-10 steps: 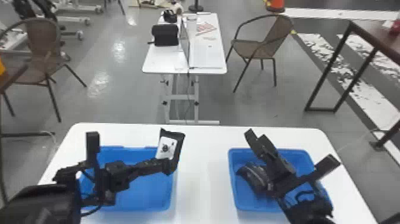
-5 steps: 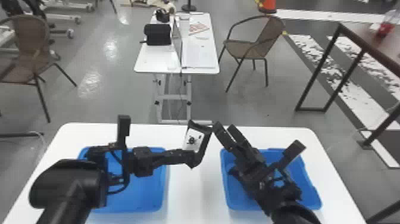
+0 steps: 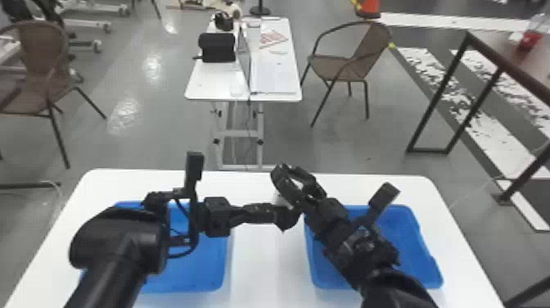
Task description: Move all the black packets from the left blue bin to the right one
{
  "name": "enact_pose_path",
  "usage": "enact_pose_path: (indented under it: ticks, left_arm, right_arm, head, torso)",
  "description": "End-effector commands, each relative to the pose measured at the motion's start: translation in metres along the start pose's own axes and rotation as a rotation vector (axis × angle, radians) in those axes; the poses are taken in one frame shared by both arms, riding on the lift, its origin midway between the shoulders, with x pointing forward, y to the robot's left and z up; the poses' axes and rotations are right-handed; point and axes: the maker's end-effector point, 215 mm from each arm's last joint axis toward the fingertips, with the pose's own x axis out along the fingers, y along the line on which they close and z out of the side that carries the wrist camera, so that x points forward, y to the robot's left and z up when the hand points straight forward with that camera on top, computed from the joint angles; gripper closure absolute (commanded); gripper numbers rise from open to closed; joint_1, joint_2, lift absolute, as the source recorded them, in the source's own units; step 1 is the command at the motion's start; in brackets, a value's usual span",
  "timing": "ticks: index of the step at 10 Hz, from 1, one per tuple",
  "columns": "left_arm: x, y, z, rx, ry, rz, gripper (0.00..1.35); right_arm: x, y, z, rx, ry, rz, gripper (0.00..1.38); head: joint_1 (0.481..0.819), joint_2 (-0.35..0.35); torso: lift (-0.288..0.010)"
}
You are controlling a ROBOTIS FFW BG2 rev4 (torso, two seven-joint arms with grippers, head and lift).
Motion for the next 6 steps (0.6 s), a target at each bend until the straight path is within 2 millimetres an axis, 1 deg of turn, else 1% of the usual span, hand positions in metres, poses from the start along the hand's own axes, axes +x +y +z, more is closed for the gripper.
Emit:
enact_pose_path:
  ticks: [1, 2, 3, 5, 6]
  left_arm:
    - [0.001, 0.0, 0.002, 0.003, -0.001, -0.001, 1.2]
    - [0.0, 0.001, 0.002, 0.001, -0.009, 0.001, 1.2]
    - [0.001, 0.0, 0.004, 0.005, -0.018, 0.001, 1.2]
    - [-0.003, 0.006, 0.014, 0.022, -0.053, 0.027, 1.2]
    - [-0.005, 0.009, 0.014, 0.01, -0.074, 0.042, 0.99]
  right_arm:
    - [0.001, -0.001, -0.004, 0.021, -0.003, 0.001, 0.73]
    - [0.0, -0.003, -0.003, 0.022, -0.011, -0.008, 1.3]
    - [-0.001, -0.004, -0.005, 0.033, -0.015, -0.01, 1.28]
    - [-0.003, -0.004, -0.005, 0.055, -0.025, -0.012, 1.28]
    - [-0.003, -0.004, -0.005, 0.082, -0.039, -0.018, 1.28]
  head:
    - [0.695, -0.083]
    - [0.695, -0.082]
    - [0.695, -0.082]
    - [0.695, -0.083]
    - [0.695, -0.08]
  torso:
    - [0.0]
    - [0.0]
    - [0.0]
    - [0.0]
    - [0.0]
